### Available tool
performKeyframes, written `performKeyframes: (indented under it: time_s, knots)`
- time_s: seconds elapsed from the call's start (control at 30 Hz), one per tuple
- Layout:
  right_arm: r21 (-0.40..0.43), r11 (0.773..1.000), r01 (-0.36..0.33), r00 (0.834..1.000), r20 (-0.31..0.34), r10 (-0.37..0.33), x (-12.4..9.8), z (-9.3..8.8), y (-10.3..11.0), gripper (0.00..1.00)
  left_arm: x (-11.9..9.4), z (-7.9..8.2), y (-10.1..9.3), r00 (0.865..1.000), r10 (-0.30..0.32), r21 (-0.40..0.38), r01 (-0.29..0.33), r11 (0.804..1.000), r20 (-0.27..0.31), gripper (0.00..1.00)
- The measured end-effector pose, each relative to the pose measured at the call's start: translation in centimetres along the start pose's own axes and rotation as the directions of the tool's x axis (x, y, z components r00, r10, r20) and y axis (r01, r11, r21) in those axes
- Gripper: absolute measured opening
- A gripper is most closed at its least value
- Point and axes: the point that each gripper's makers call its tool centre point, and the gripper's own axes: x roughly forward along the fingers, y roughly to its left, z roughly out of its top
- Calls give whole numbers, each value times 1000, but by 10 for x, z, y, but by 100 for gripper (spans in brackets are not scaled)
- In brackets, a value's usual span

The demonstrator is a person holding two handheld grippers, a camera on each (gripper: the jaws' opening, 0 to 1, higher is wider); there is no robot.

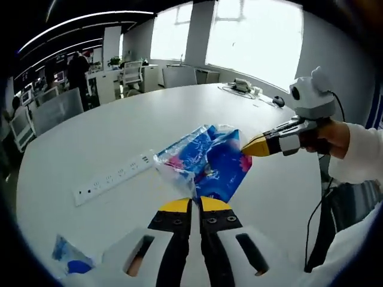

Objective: Arrange the tabletop items into an orderly group along one side of the table until the central work area is clear of visible clutter.

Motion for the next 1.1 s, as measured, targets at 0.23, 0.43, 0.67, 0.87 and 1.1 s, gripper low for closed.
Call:
performKeyframes:
  time_s: [0.23, 0.43, 0.67, 0.87, 1.1]
  knots:
    - [13, 1000, 7, 999, -52, -6, 21, -30, -12, 0, 30, -38, 6, 997, -4, -112, -6, 994, -83, 1]
    - [-22, 999, 28, 994, -107, -30, 41, -53, -21, 0, 50, -55, 10, 990, 11, -104, -26, 994, -139, 1]
    - [-22, 999, 41, 988, -148, -44, 64, -69, -37, 0, 75, -74, 16, 982, 7, -101, -27, 995, -187, 2]
    - [9, 998, 60, 984, -171, -58, 79, -77, -48, 0, 90, -82, 22, 978, 19, -121, -45, 992, -207, 1]
    - [18, 998, 64, 982, -179, -60, 85, -85, -52, 0, 99, -99, 27, 968, 58, -128, -92, 988, -243, 0]
